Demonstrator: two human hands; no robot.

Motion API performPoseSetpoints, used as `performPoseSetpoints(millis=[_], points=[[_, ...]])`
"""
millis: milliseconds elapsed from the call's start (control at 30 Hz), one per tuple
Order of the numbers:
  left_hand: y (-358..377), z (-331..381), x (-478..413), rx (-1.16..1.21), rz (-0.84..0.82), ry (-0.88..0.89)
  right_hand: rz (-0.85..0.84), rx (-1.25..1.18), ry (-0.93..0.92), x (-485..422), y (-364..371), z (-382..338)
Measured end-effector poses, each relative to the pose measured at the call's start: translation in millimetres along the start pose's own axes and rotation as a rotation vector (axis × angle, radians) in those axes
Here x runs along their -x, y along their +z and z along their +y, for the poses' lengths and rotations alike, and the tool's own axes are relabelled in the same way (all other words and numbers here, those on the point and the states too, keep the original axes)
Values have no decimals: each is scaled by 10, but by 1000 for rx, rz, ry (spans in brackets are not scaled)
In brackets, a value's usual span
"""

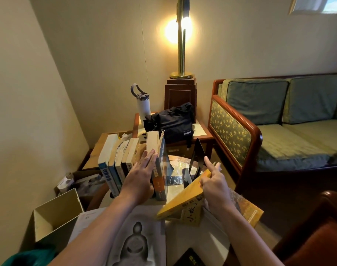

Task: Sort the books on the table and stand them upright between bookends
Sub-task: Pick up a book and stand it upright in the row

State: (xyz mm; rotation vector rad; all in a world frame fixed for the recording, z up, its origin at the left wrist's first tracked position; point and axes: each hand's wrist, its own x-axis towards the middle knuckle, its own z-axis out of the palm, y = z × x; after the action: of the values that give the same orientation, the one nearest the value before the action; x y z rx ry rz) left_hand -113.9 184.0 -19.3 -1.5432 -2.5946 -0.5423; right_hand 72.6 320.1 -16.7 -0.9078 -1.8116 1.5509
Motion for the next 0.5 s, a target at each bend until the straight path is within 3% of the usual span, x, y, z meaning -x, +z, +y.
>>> performPoseSetpoints(millis=[267, 500], points=[[-3, -12, -16, -11, 4, 1, -199, 35, -157, 51, -97, -286], [80, -75, -32, 2, 63, 41, -249, 289, -293, -462, 78, -589]])
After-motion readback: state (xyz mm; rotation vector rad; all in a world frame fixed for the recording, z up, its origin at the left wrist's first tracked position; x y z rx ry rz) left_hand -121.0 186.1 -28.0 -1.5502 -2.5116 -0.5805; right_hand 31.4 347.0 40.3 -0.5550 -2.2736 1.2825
